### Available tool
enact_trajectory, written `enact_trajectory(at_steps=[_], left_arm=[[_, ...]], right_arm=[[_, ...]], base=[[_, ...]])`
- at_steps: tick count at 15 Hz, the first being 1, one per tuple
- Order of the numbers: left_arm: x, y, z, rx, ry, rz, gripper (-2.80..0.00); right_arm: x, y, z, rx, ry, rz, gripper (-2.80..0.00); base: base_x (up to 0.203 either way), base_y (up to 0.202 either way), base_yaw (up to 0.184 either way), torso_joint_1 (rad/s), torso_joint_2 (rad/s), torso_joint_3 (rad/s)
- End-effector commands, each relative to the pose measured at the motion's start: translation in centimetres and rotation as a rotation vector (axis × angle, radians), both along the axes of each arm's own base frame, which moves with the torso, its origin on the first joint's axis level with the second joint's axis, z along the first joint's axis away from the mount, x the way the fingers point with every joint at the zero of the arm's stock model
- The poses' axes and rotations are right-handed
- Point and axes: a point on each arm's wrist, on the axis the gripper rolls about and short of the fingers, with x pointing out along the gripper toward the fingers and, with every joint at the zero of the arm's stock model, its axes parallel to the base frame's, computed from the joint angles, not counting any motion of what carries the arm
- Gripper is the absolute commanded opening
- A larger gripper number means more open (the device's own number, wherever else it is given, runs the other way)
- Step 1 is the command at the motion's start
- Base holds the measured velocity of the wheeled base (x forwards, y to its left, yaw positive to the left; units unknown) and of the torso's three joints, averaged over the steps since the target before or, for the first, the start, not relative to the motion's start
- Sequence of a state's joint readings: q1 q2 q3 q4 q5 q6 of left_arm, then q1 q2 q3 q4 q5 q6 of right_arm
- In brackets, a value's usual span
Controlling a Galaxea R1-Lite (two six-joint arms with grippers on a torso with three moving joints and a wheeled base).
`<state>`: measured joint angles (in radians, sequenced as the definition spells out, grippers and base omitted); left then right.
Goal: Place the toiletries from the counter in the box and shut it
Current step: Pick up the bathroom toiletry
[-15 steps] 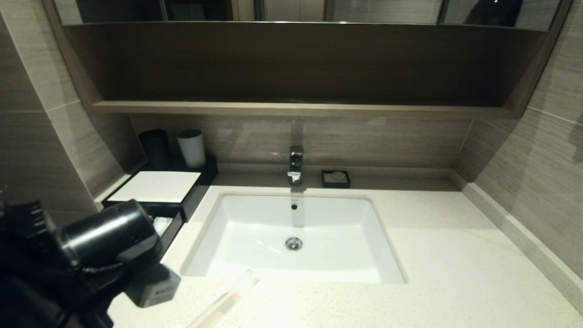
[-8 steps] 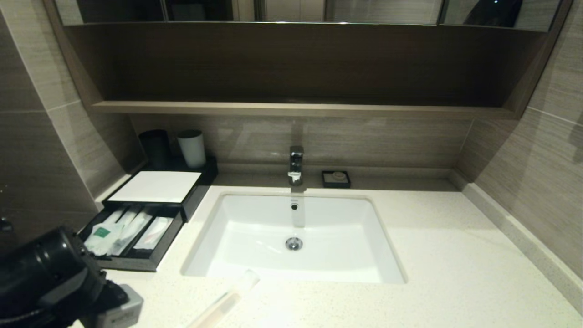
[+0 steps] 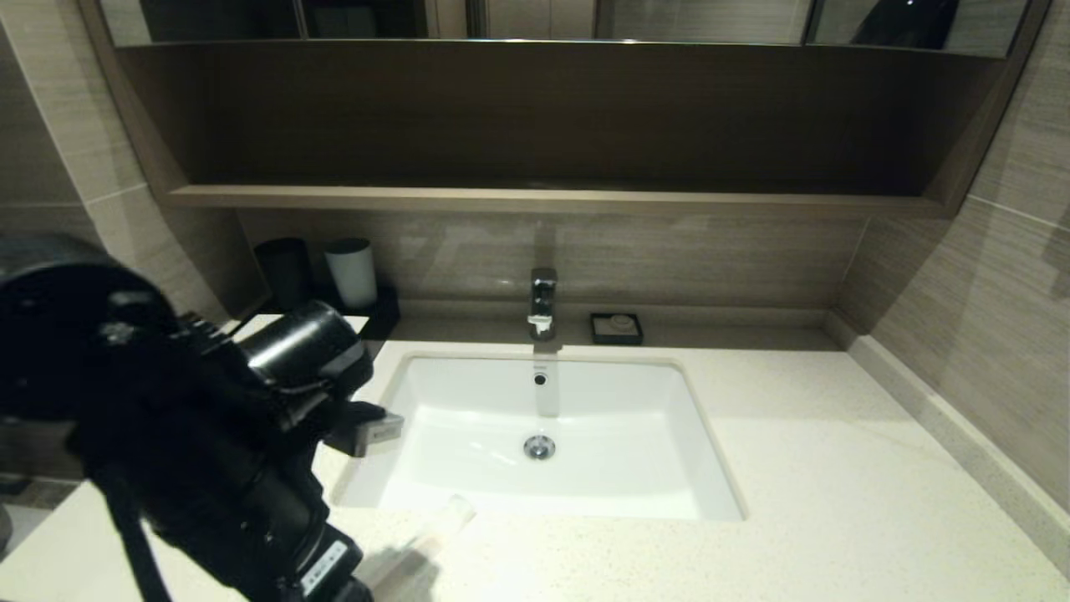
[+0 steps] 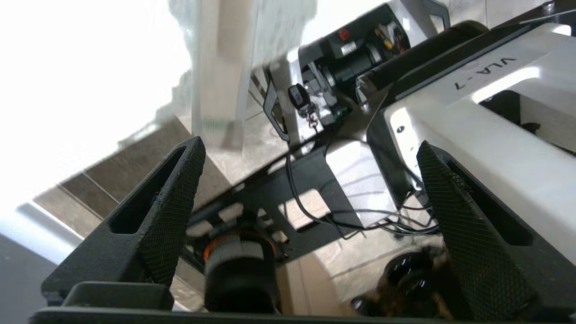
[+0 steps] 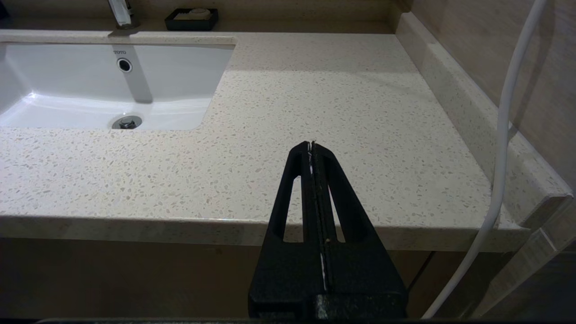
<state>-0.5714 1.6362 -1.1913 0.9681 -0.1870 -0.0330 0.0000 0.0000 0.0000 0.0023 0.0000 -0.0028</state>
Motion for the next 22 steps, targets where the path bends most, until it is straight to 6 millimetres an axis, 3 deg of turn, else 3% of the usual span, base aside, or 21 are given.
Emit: enact_trajectory(at_steps=[1, 12, 13, 19, 22], left_arm=[[2.3, -1.0, -2.1, 0.040, 0.071, -0.006, 0.00], [5.6, -2.1, -2.3, 0.015, 0.086, -0.021, 0.00], [5.6, -2.1, -2.2, 0.019, 0.095, -0.021, -2.80], [6.9, -3.4, -2.6, 0.052, 0.223, -0.030, -2.80], [8.2, -5.3, -2.8, 0.040, 0.292, -0.036, -2.80]], right_arm=[[0.0, 0.0, 0.0, 0.000, -0.001, 0.000, -2.80], [0.0, 0.0, 0.0, 0.000, -0.001, 0.000, -2.80], [0.0, 0.0, 0.0, 0.000, -0.001, 0.000, -2.80], [0.0, 0.0, 0.0, 0.000, -0.001, 0.000, -2.80], [0.0, 0.0, 0.0, 0.000, 0.001, 0.000, -2.80]], base=[[0.000, 0.000, 0.000, 0.000, 0.00, 0.000], [0.000, 0.000, 0.000, 0.000, 0.00, 0.000], [0.000, 0.000, 0.000, 0.000, 0.00, 0.000], [0.000, 0.000, 0.000, 0.000, 0.00, 0.000], [0.000, 0.000, 0.000, 0.000, 0.00, 0.000]])
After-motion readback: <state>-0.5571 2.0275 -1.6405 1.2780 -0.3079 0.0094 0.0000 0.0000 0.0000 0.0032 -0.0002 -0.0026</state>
